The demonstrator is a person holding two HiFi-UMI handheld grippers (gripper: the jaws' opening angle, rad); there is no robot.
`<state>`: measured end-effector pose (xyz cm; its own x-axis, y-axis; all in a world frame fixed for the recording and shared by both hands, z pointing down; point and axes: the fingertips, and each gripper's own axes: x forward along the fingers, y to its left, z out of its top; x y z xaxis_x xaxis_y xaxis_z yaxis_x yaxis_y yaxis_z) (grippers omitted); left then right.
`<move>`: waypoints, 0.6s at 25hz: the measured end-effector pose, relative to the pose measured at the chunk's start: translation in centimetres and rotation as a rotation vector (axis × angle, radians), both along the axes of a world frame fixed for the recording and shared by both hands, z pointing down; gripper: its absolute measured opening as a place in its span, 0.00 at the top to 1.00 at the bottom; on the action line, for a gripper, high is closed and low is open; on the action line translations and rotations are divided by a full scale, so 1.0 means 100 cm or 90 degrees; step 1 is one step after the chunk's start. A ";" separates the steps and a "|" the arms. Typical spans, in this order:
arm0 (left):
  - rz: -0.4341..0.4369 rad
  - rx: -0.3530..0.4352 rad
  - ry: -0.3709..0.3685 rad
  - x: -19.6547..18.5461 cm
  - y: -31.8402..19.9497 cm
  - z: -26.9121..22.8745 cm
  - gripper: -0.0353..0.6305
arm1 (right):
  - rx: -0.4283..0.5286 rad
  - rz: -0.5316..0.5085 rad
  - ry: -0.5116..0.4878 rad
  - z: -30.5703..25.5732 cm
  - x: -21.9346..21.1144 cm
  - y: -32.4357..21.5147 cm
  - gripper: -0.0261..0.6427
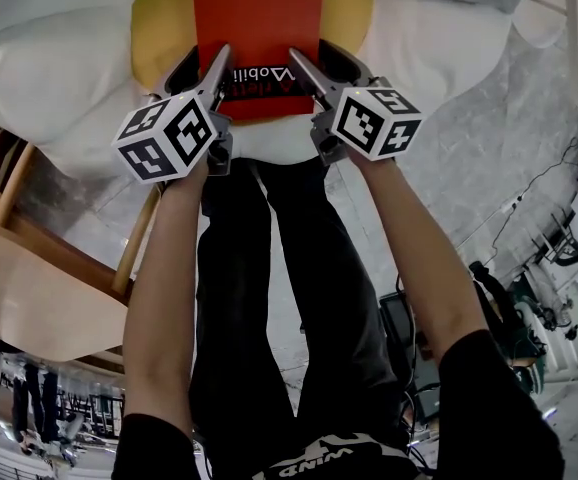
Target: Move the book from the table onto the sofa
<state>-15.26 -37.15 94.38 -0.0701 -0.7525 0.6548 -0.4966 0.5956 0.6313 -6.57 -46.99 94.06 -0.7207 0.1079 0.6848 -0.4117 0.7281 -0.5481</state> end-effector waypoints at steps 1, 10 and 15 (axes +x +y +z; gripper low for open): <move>-0.002 0.000 0.000 0.000 0.001 0.001 0.64 | 0.000 -0.001 0.001 0.001 0.000 0.001 0.64; 0.016 -0.015 -0.027 -0.001 0.003 -0.001 0.64 | -0.009 0.003 0.003 -0.001 0.001 -0.001 0.65; 0.020 -0.023 -0.049 -0.012 0.007 -0.017 0.65 | 0.018 0.013 0.010 -0.016 0.004 -0.015 0.70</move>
